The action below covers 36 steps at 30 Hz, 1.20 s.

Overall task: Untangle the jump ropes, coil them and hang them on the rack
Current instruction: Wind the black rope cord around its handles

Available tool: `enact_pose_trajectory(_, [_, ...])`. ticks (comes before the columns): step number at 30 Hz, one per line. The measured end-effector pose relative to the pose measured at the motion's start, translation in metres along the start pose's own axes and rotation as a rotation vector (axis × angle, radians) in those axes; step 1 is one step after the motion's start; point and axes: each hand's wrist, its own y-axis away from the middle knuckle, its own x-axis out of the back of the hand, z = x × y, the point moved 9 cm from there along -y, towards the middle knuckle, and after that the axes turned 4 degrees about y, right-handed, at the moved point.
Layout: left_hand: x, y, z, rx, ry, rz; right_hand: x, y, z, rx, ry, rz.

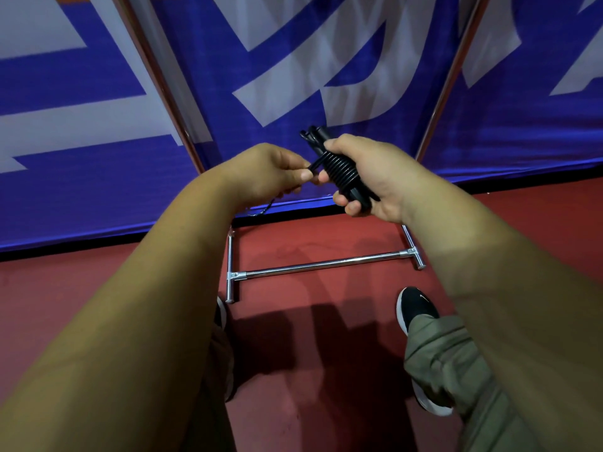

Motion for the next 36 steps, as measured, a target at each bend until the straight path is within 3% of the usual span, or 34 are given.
enact_pose_trajectory(4, [-0.005, -0.002, -0.005, 0.010, 0.001, -0.012, -0.012, 0.003, 0.003, -0.022, -0.022, -0.086])
enact_pose_trajectory(11, [0.003, 0.004, -0.008, -0.023, 0.152, 0.000, -0.041, 0.021, 0.010, -0.098, 0.022, -0.422])
enact_pose_trajectory(15, [-0.002, 0.008, 0.001, -0.147, 0.143, -0.071, -0.059, 0.036, 0.026, -0.200, 0.100, -0.609])
enact_pose_trajectory(19, [0.003, 0.007, 0.006, -0.154, 0.227, -0.053, -0.063, 0.042, 0.035, -0.250, 0.133, -0.700])
enact_pose_trajectory(23, [0.013, 0.007, 0.017, -0.233, 0.138, 0.043, -0.047, 0.031, 0.042, -0.299, 0.316, -0.576])
enact_pose_trajectory(29, [0.003, 0.003, 0.026, -0.242, -0.205, 0.053, -0.012, 0.009, 0.051, -0.339, 0.535, -0.224])
enact_pose_trajectory(32, [-0.007, -0.005, 0.023, -0.225, -0.327, 0.061, 0.000, -0.004, 0.044, -0.250, 0.472, -0.060])
enact_pose_trajectory(36, [-0.006, -0.013, 0.004, -0.052, -0.338, 0.138, 0.002, -0.009, 0.032, -0.149, 0.297, 0.031])
